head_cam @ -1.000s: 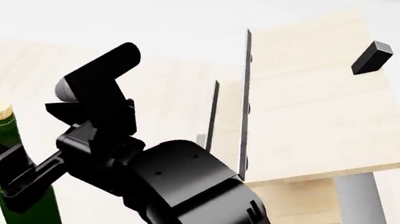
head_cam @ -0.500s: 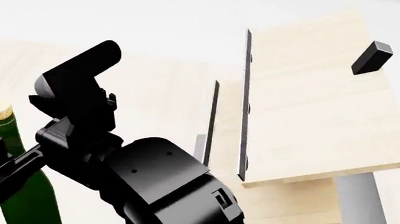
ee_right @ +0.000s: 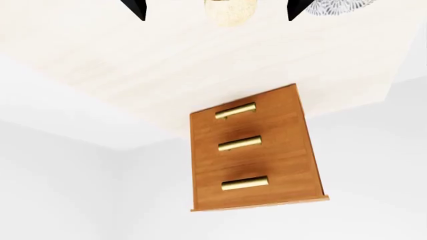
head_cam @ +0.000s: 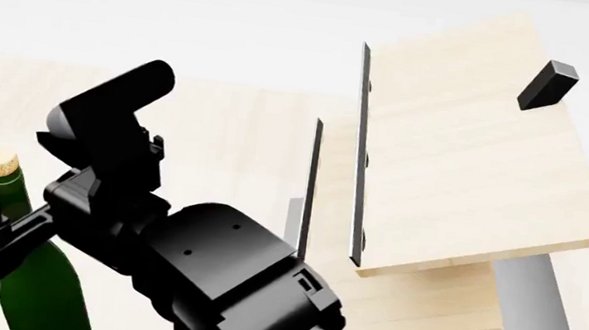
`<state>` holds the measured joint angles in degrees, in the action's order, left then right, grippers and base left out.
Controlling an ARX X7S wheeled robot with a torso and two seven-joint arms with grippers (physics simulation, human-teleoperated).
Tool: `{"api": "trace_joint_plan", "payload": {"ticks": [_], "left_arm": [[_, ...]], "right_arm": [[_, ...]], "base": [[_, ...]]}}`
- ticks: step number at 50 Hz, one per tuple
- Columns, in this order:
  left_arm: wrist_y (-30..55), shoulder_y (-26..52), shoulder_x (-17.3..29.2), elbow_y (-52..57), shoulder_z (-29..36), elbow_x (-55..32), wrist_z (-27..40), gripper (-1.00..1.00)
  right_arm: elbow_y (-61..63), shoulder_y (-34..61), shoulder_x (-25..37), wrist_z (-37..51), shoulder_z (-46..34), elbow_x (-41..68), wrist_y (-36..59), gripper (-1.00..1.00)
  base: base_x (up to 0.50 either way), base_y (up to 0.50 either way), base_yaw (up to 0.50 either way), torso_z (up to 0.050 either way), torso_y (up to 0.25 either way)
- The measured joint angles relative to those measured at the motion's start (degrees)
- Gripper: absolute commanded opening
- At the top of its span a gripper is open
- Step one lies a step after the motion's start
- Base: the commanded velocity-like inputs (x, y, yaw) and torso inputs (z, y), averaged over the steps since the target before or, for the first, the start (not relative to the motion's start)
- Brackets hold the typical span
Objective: Put the wine bottle on the wine rack.
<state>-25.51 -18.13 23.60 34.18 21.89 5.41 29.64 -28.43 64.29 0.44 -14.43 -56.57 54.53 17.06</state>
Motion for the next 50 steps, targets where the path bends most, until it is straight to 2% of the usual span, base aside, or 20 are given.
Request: {"api": "trace_joint_plan", "payload": {"ticks": [6,7,31,50], "left_arm": [[-0.1,0.0,0.1,-0.1,0.1,0.0,0.1,1.0],[-0.1,0.0,0.1,-0.1,0.1,0.0,0.1,1.0],[0.0,0.1,0.3,-0.1,0.5,0.3,0.5,1.0],[0.0,0.3,0.4,-0.4,0.8,0.7,0.8,1.0]], "right_arm": [[-0.9,0.4,0.0,0.4,-2.1,1.5,-1.3,1.0],[-1.0,0.4,0.1,0.5,-2.4,1.7,-1.4,-1.0],[-0.4,2.4,2.2,3.0,-5.3,6.1,-3.1,-1.0],[7.5,7.8,9.6,7.6,1.1,15.2,0.4,-1.0]], "base": [[0.0,0.0,0.0,0.0,0.0],[0.0,0.0,0.0,0.0,0.0],[0.0,0.0,0.0,0.0,0.0],[0.0,0.0,0.0,0.0,0.0]]}}
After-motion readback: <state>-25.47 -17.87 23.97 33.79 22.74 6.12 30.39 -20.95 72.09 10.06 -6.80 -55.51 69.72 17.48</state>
